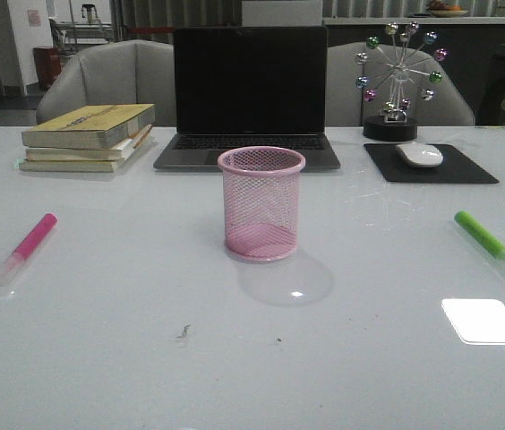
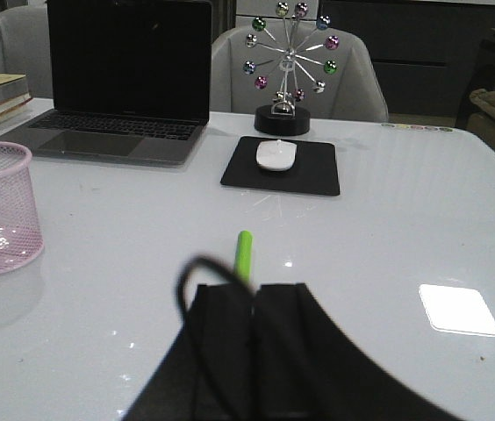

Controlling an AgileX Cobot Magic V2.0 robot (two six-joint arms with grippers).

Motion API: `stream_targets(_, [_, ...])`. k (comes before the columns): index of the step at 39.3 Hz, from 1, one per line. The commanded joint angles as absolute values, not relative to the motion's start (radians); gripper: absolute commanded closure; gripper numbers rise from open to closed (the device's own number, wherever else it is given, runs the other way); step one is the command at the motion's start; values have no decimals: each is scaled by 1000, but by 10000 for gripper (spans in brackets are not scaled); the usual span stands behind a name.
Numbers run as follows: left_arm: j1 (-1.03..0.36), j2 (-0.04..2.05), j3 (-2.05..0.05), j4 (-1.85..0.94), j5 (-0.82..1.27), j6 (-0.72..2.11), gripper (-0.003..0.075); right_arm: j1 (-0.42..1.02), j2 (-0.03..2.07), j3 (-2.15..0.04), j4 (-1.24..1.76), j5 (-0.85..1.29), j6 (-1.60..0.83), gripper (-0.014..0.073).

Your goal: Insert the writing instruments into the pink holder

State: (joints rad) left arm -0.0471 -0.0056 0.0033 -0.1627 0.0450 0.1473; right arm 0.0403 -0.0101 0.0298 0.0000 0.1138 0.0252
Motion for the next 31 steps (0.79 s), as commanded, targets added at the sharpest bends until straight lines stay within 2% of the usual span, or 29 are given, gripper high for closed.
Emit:
stream_targets(1, [-49,-27,8,-170,-39,145,628,40,-29,31,-13,15,18,562])
stream_targets(31, [-49,-27,8,-186,-39,145,628,40,-29,31,-13,7,18,562])
